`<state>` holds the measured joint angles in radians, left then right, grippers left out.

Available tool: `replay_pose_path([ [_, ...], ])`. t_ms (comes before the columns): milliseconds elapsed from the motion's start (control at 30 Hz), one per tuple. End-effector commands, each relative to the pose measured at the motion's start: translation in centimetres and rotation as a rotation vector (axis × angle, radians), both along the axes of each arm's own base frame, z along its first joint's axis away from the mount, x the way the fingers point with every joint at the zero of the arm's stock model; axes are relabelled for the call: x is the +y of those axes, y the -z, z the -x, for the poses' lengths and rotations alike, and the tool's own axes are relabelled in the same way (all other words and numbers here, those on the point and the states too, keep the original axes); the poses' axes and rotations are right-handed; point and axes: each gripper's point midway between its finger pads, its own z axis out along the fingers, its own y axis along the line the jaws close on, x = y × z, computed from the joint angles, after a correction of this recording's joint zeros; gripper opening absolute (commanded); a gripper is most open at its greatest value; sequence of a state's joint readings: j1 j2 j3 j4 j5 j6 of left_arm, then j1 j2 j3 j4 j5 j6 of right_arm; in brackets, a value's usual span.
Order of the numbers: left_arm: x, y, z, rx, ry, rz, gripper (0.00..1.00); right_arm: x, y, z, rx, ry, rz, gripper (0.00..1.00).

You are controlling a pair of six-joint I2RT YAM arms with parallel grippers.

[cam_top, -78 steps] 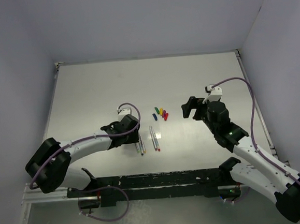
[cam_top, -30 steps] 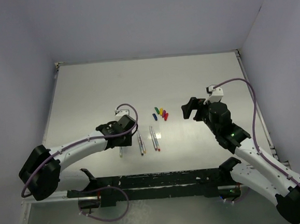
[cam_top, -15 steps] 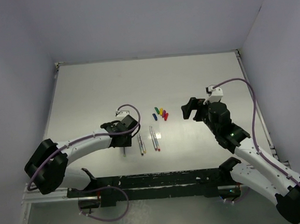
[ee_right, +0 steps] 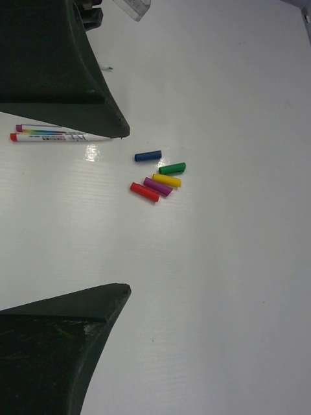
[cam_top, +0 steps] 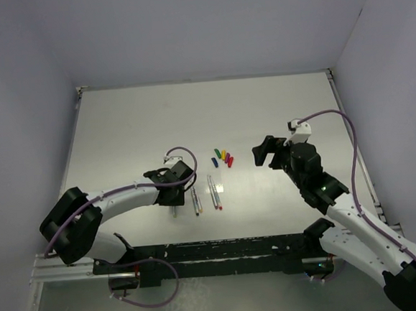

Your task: Insert the pens into the pen caps

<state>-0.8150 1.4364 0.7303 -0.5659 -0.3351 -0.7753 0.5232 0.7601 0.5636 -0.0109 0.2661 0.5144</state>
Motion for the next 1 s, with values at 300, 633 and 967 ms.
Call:
replay_pose_path([
  [300, -0.4, 2.2, 1.5, 0.086, -0.013, 0.009, 0.26, 0.0, -0.9, 0.0, 0.010, 0.005, -0.012, 0.85],
  [633, -1.1, 2.9, 2.0, 0.125, -0.001, 0.039, 0.16, 0.4, -0.9, -0.2, 0.013, -0.005, -0.012, 0.77],
  [967, -1.3, 4.2, 3.6, 0.192, 0.000, 0.068, 0.33, 0.5, -1.8, -0.4, 0.006, -0.008, -0.011, 0.82],
])
